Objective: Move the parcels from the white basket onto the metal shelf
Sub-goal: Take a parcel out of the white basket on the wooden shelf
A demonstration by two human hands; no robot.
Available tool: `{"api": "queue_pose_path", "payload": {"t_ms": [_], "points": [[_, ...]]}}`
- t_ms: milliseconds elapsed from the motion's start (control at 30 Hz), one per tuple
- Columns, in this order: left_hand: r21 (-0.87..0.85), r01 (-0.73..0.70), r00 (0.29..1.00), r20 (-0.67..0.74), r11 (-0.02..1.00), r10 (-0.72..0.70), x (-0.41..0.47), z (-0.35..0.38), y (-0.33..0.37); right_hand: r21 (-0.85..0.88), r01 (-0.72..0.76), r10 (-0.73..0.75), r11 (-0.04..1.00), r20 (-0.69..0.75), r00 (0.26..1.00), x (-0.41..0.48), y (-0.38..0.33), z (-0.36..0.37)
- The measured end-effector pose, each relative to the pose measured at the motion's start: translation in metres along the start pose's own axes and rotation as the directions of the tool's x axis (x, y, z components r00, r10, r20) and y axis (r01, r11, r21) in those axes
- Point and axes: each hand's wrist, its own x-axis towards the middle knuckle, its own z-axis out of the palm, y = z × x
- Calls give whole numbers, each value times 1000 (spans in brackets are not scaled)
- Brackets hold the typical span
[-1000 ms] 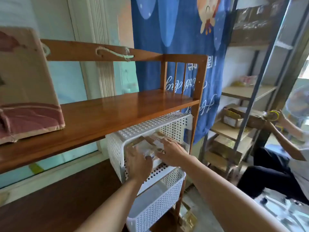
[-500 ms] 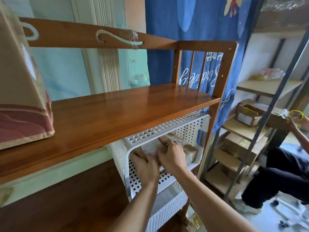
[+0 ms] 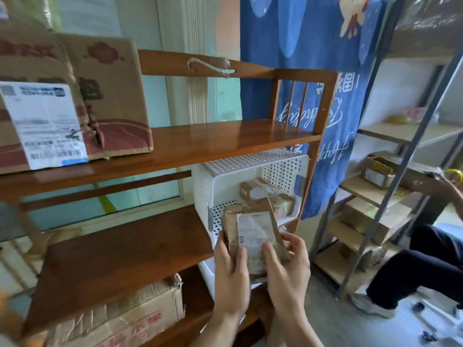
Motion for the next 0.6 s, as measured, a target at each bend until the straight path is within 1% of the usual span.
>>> {"api": "queue_pose_path", "payload": {"t_ms": [100,200,367,433,500,567,600], "points": [[-37,-53,997,-52,998,51,-26,-43,22,90,41,-46,995,47,998,-43,-18,10],[-56,-102,987,-127,993,95,-44,-97,47,186,65,-95,980,157,983,-89,-44,34],[-34,-204,947,-261,978,188,-83,-219,83,333,57,-171,941,326,930,-186,-92,93],[7,-260,914,-322,966,249,-105,-278,99,371,25,-195,928,429,882,-238,-110,118],[57,-338,862,-383,940,333,-129,-341,117,399,-1,-229,917,528,818,-292,-124,146],[95,-389,816,-426,916,390,-152,-404,129,412,-27,-258,911,618,743,-345,-134,173],[79,-414,805,-433,907,405,-163,-434,134,390,-31,-263,920,676,689,-372,-144,184]]}}
